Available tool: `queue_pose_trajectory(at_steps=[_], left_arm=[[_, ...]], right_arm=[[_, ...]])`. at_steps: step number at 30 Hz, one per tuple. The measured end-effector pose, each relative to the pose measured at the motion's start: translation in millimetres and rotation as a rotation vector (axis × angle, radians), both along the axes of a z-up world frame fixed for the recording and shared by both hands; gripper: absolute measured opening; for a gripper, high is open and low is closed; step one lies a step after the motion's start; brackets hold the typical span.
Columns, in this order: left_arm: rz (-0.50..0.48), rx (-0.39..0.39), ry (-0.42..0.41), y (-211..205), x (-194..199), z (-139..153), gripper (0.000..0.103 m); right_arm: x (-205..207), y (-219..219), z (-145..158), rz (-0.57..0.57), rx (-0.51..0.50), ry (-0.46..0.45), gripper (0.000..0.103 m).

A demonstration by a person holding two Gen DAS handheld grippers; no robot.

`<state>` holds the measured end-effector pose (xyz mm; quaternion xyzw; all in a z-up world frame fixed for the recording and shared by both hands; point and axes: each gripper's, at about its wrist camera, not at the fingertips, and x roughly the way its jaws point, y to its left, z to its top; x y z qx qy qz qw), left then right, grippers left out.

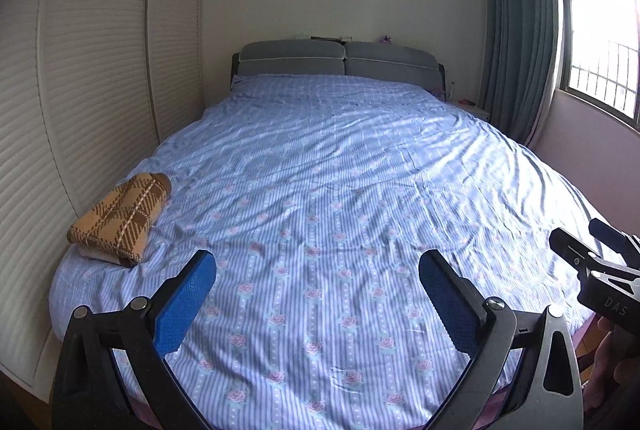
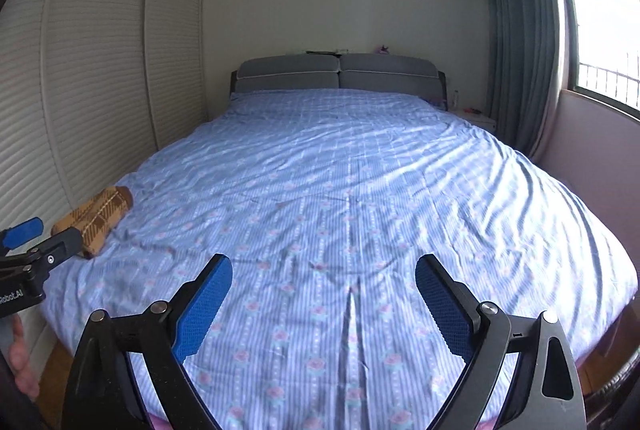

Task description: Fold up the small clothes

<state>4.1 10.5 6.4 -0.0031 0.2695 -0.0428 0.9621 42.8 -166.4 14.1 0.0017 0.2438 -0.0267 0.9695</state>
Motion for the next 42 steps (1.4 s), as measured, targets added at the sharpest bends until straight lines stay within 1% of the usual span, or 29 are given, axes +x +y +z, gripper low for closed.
queue_pose_trajectory(at_steps=[3,7,13,42], left_arm=[[-0.013,0.006,-0.001,-5.5,-6.7,-2.7,0.103],[-0.018,0.017,-0.008,-9.8,-14.0,-4.5,0.103],[-0.024,0.032,-0.003,-11.5,-16.3,-9.2,0.103],[-0.027,0.036,0.015,-10.6,-16.5,-16.2,0.103]], right_arm=[[-8.6,-6.4,-4.3,-0.021,0.001,0.003,0.094],[-19.2,-8.0,-7.0,-0.032,-0.022,0.006,0.094],[-31.6,-10.7,-6.2,-0.043,-0.022,0.001,0.094],[-31.4,-9.5,-5.8,-0.043,-0.009,0.002,0.094]])
